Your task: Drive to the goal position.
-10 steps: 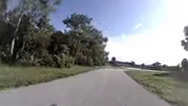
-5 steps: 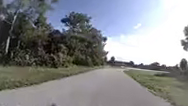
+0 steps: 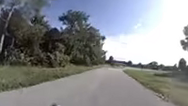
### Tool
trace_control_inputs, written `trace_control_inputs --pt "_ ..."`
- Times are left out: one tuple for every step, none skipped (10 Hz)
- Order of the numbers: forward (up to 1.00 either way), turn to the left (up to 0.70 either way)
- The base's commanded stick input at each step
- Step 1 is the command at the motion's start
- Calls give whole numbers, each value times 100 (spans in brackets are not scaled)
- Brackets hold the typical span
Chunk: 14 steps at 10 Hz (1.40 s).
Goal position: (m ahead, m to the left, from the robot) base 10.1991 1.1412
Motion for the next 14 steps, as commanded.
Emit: trace_control_inputs --pt "70 0" --pt "70 0" --pt "70 0" --pt "70 0" --pt "70 0" --pt "70 0" --pt "70 0" --pt "70 0" --pt "70 0" --pt "70 0" --pt "70 0" --pt "70 0" --pt "70 0" --pt "70 0"
